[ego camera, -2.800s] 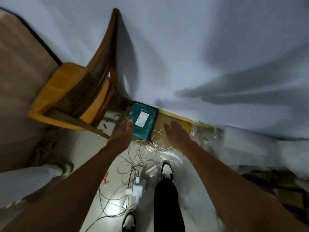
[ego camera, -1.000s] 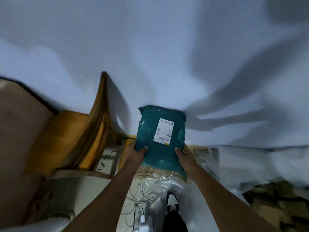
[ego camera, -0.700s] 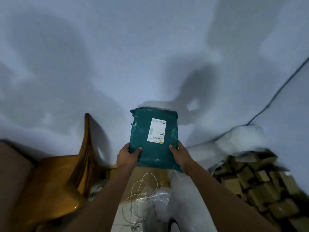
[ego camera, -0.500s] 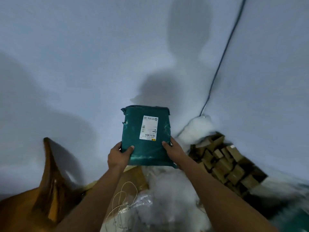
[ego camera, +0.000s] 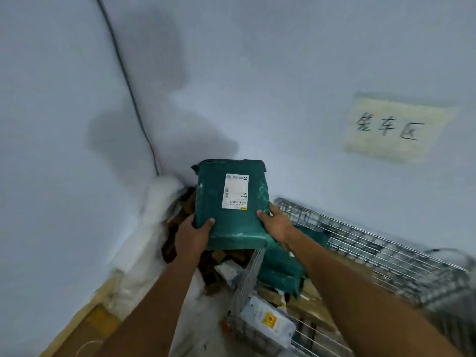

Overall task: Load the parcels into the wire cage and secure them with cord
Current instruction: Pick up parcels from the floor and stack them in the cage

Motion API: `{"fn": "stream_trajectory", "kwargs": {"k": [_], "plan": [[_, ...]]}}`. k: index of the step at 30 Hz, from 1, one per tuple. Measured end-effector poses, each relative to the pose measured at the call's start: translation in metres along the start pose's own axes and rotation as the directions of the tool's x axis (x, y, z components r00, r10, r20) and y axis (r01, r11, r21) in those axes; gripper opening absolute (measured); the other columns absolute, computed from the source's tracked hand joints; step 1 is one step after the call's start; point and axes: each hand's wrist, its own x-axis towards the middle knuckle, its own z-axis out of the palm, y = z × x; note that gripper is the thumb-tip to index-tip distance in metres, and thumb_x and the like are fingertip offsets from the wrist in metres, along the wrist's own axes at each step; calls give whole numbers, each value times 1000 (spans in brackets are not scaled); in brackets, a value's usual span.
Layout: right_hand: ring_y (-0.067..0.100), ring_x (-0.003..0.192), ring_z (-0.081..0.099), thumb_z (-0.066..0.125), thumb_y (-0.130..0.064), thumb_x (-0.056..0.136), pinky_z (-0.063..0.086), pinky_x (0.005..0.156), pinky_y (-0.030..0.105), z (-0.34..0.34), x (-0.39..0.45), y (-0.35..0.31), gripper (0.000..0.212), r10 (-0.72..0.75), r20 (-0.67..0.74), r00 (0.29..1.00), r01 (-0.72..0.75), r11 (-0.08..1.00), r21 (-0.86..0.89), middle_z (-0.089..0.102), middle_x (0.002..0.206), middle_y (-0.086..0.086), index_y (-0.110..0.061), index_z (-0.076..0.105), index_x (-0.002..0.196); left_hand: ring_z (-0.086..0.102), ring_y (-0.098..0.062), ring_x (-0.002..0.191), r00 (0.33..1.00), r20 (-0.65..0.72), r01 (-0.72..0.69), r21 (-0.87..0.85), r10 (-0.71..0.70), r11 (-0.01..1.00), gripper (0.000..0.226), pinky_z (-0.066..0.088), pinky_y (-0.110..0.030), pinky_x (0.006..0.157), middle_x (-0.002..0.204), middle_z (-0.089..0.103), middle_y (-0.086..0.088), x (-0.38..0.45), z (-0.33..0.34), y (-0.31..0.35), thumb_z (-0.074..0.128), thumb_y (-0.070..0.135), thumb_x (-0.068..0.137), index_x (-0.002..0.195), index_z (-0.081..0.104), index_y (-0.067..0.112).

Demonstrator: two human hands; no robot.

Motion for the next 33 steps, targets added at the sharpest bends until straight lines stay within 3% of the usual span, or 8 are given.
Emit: {"fn": "stream_trajectory", "kwargs": {"k": [3,7,12,18,24,26,30,33], "plan": [[0,69,73,55,-21,104,55,57,13,-110,-8,25,36,17,-130,991,-14,1000,24,69,100,-4,-19,49,140,59,-15,89,992,119,-34,-3,34,999,46,44,-29,80,110,71,1,-19,103,41,76,41,88,126,69,17],[27,101,72,52,-24,105,60,90,41,-220,-26,74,37,102,-251,963,-75,991,115,68,124,13,-20,49,142,66,-20,88,957,286,-58,12,52,998,35,47,-29,77,94,68,7,-51,221,65,77,38,87,116,71,19],[23,93,74,54,-20,105,62,66,28,-291,-43,136,38,265,-343,901,-175,946,273,70,117,10,-23,49,142,68,-22,88,897,442,-36,44,13,998,32,53,-32,79,93,70,8,-82,321,56,78,37,86,115,72,23],[26,103,68,54,-23,104,61,61,30,-304,-47,222,42,471,-451,758,-260,853,452,65,128,8,-27,48,145,67,-20,90,796,604,-37,121,-44,992,40,55,-34,82,99,69,7,-88,396,16,77,31,88,126,68,21],[39,122,59,58,-31,102,50,101,61,-302,-29,295,49,581,-563,588,-342,809,477,59,140,15,-28,44,149,70,-22,103,611,788,-56,135,-73,989,44,59,-37,87,110,73,2,-61,480,-21,77,20,90,131,64,13],[39,121,59,59,-31,101,52,99,59,-301,-20,320,51,620,-587,520,-340,781,524,59,139,16,-29,44,149,68,-22,108,562,822,-97,175,-91,980,54,57,-45,97,122,72,-2,-54,508,-34,78,20,89,139,59,15],[41,122,58,63,-21,98,63,74,48,-301,-4,372,51,670,-612,419,-279,737,616,58,141,14,-28,44,146,63,-24,121,483,866,-192,250,-131,949,66,51,-46,105,136,66,-4,-42,553,-68,79,19,87,147,53,18],[43,126,55,63,-22,99,60,82,55,-300,9,411,57,706,-593,388,-275,703,656,56,144,15,-33,39,150,63,-22,120,476,871,-223,257,-125,940,64,51,-45,104,134,66,0,-37,581,-93,79,22,87,146,53,24]]}}
